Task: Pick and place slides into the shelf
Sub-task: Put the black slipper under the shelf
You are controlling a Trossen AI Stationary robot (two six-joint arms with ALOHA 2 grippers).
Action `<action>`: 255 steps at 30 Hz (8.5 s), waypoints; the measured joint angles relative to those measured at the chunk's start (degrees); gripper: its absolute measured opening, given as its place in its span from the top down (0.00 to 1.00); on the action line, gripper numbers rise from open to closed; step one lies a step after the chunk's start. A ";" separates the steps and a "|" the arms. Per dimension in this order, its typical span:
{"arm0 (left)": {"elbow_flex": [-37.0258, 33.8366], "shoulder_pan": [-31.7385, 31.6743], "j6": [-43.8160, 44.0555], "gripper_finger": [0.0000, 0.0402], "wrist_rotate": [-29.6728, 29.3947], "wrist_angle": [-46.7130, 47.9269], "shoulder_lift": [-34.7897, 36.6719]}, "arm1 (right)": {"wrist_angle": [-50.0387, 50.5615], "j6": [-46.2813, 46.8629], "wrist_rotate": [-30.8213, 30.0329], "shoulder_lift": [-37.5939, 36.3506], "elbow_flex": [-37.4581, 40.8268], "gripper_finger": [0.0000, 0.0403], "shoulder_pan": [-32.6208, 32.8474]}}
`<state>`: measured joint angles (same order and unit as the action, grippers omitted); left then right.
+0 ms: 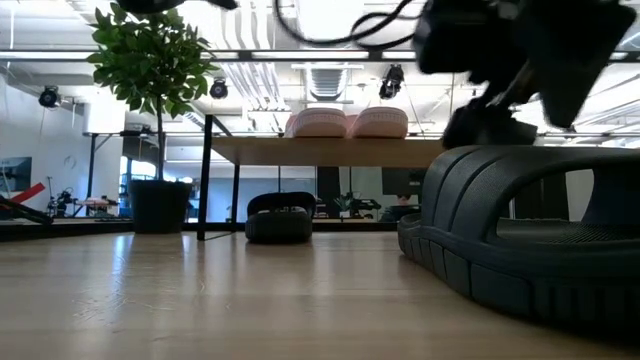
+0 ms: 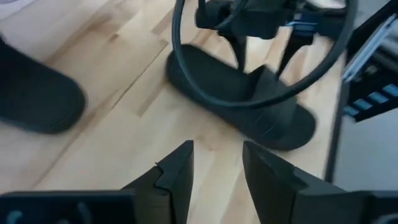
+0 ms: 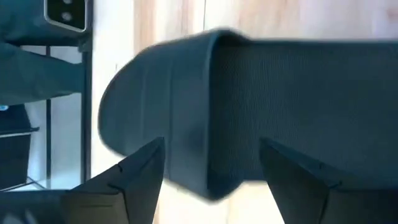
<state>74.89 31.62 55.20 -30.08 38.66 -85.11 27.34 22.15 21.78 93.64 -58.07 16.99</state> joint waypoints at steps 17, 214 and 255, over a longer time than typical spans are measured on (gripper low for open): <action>-0.28 1.51 1.53 0.69 0.02 20.72 6.43 | -4.72 7.67 15.60 6.70 -5.33 0.47 1.20; -8.72 11.84 13.20 0.69 -7.84 33.87 18.77 | 37.28 12.26 -56.09 10.83 -20.75 0.56 8.96; -42.12 -15.30 11.91 1.00 0.97 -40.83 12.10 | 20.83 92.37 -40.70 7.62 -17.22 0.97 24.16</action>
<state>32.77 16.32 67.11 -29.11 -2.16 -73.01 48.17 114.53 -18.92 101.26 -75.29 41.15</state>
